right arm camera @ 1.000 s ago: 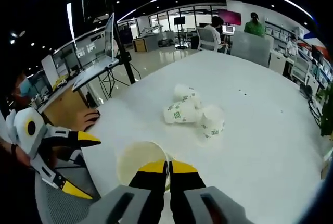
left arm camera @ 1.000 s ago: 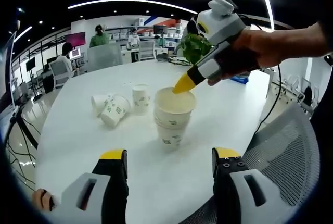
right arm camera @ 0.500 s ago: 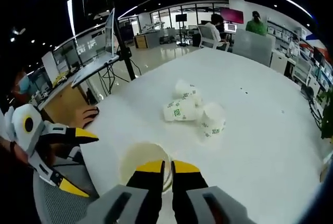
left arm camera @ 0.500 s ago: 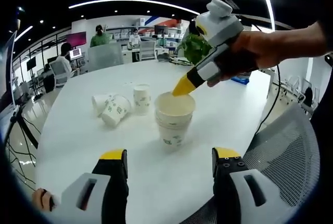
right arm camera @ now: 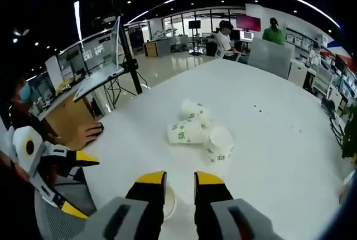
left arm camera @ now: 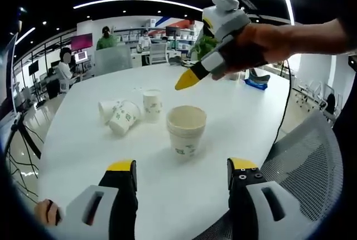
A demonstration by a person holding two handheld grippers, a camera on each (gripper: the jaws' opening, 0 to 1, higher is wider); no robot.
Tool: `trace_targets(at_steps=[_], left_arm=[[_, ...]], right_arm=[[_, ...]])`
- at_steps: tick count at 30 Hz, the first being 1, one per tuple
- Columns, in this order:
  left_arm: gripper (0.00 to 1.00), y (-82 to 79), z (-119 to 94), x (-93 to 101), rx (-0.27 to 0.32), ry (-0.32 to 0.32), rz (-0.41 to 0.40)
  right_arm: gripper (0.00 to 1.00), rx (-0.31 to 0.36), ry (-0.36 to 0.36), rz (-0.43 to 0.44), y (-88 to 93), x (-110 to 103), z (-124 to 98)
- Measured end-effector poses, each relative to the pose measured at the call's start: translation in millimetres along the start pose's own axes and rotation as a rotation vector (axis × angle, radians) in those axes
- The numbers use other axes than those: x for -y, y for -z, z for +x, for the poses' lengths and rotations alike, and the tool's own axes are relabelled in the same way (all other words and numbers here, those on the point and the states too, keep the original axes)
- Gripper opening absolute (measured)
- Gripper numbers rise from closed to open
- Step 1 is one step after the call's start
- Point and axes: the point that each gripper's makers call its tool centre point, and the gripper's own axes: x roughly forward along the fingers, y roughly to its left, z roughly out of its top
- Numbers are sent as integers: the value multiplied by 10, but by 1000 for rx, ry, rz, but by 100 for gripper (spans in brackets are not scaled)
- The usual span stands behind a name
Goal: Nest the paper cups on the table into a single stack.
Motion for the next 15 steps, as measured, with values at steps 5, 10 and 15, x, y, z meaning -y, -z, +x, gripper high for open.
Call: trace_targets(at_steps=[5,10,15], left_arm=[[65,5,3,-11,-1,-3,-4],[65,11,2,-11,-5,-4,-5],[66,17,7,-9,-7,-1,-6]], right_arm=[[27,-21,36,4,-4,182,125],[31,-2,51,11,-82,225,165],[39,-8,60,12,-129,397,346]])
